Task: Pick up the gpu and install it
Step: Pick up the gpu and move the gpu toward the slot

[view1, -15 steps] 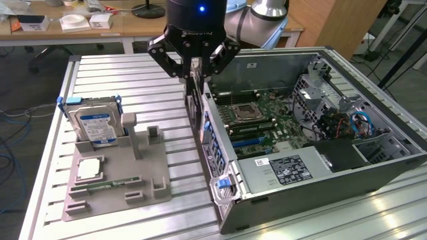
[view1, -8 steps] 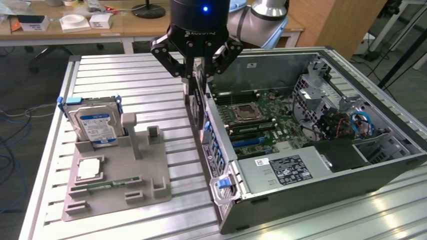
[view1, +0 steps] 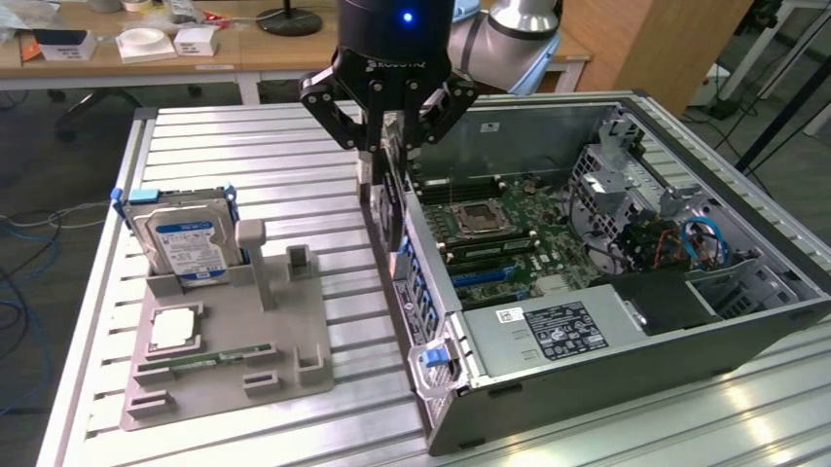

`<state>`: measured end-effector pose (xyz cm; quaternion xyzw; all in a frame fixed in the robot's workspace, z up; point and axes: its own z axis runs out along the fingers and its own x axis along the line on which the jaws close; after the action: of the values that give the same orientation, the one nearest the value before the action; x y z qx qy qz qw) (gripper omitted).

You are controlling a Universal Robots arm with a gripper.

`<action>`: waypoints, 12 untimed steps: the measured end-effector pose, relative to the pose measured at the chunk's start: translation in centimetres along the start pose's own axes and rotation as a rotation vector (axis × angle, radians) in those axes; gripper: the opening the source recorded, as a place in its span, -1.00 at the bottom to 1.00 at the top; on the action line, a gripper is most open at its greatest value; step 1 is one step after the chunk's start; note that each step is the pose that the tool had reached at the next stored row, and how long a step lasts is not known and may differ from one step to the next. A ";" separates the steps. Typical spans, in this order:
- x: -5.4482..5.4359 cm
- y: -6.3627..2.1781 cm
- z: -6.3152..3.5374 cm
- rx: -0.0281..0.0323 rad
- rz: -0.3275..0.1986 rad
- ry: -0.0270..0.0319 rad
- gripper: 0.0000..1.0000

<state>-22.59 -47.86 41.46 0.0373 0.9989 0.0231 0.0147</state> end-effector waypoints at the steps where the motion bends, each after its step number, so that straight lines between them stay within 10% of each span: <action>1: -0.1 0.00 0.00 0.0000 0.000 0.0000 -0.47; 12: -0.6 0.05 0.02 0.0000 0.000 0.0000 -0.47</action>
<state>-21.94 -47.86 41.46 0.0373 0.9989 0.0231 0.0147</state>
